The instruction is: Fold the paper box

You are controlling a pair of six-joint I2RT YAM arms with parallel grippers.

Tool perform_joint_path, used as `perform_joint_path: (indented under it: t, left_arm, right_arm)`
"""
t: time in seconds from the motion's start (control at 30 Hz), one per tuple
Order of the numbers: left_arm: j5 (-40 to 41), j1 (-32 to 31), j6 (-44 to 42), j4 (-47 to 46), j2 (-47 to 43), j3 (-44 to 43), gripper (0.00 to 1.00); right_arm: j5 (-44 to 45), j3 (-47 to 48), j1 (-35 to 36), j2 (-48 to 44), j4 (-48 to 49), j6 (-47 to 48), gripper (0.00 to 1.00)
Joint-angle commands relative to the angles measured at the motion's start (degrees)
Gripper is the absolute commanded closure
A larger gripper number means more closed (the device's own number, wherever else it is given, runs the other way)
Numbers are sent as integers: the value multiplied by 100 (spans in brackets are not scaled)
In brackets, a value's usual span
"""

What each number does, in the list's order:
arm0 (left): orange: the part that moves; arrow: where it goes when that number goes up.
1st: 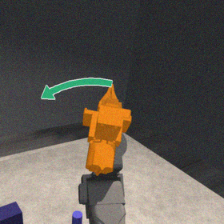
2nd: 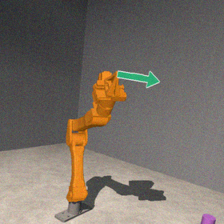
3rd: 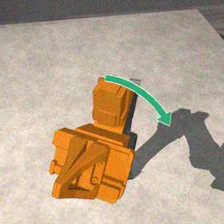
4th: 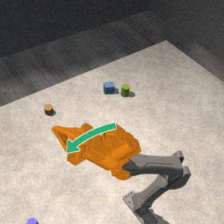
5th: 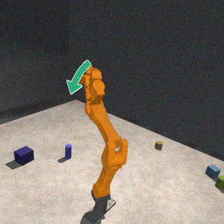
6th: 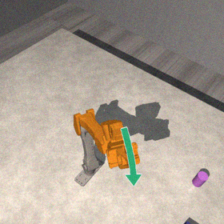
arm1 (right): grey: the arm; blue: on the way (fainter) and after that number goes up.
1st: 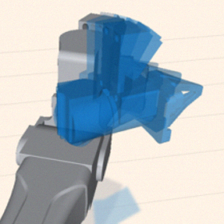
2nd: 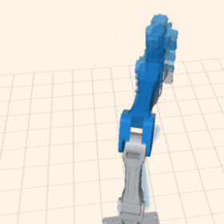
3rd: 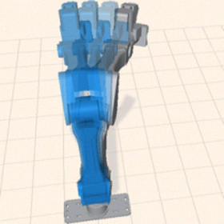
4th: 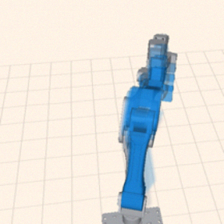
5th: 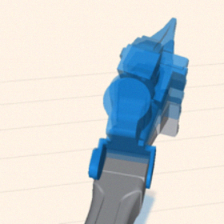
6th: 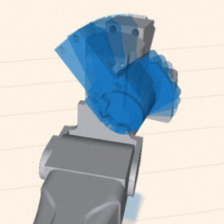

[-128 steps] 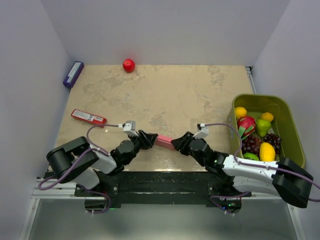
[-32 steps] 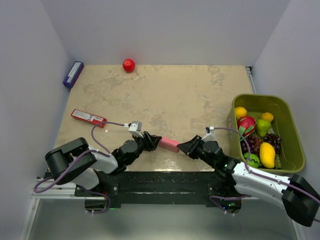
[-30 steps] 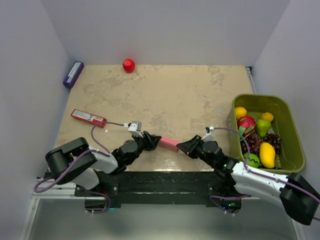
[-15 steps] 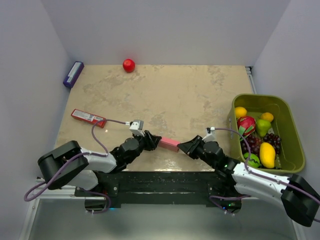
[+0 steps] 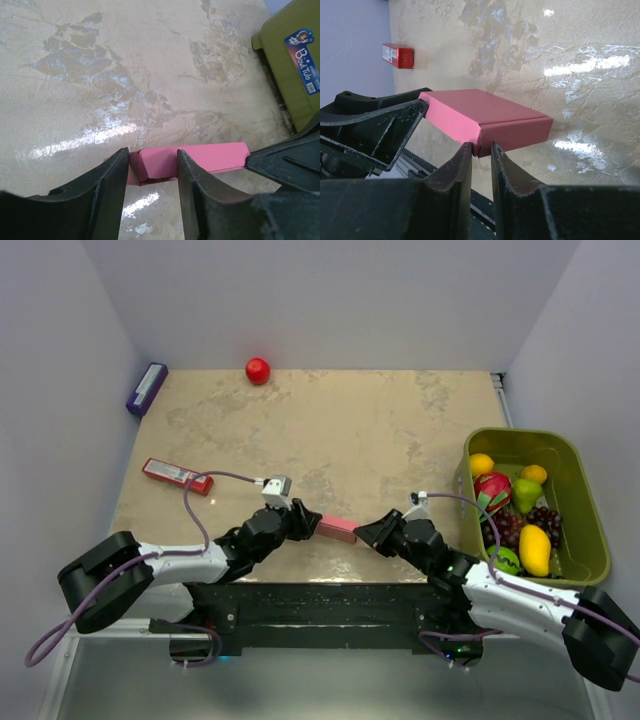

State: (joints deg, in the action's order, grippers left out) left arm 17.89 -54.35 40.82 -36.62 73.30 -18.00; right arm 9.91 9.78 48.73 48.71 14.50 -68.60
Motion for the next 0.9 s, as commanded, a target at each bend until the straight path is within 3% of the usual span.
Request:
perform_joint_path:
  t: [0.0, 0.23, 0.33, 0.57, 0.73, 0.87]
  left_arm:
    - [-286, 47, -232, 735, -149, -239, 49]
    - [-295, 91, -180, 797, -307, -371, 30]
    - [-190, 135, -66, 885, -517, -319, 27]
    - [-198, 398, 269, 1052, -1063, -116, 38]
    - [-347, 486, 313, 982, -1028, 7, 49]
    - [-470, 522, 392, 885, -870, 68, 52]
  right_arm:
    - [266, 24, 23, 34, -817, 163, 96]
    - [283, 76, 23, 7, -888, 180, 96]
    - [274, 85, 22, 16, -905, 198, 96]
    - [274, 103, 23, -2, -940, 224, 96]
    - [257, 103, 14, -28, -949, 224, 96]
    - [248, 112, 23, -72, -1002, 233, 96]
